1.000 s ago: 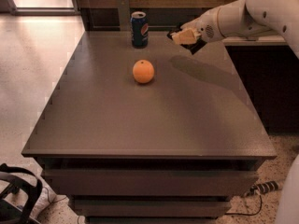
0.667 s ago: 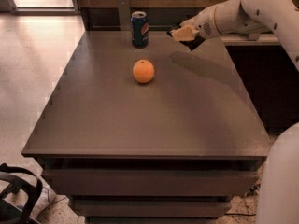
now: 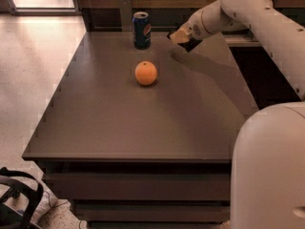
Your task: Move rxbar chocolate near pepsi can
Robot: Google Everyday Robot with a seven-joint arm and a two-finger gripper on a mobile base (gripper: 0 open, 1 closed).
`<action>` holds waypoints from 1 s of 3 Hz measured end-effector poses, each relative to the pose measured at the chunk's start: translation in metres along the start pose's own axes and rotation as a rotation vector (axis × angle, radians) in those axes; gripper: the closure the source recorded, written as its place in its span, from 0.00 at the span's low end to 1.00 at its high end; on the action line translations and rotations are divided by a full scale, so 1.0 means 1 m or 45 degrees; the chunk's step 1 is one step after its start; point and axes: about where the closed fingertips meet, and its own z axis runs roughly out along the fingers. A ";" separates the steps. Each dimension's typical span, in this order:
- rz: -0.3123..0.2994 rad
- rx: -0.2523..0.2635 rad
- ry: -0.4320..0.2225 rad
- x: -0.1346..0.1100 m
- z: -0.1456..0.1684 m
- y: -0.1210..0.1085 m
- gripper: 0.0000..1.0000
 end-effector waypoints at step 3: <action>0.000 -0.017 0.006 0.001 0.008 0.005 0.36</action>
Offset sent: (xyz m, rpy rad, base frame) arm 0.0000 0.0014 -0.0013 0.0002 0.0027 0.0019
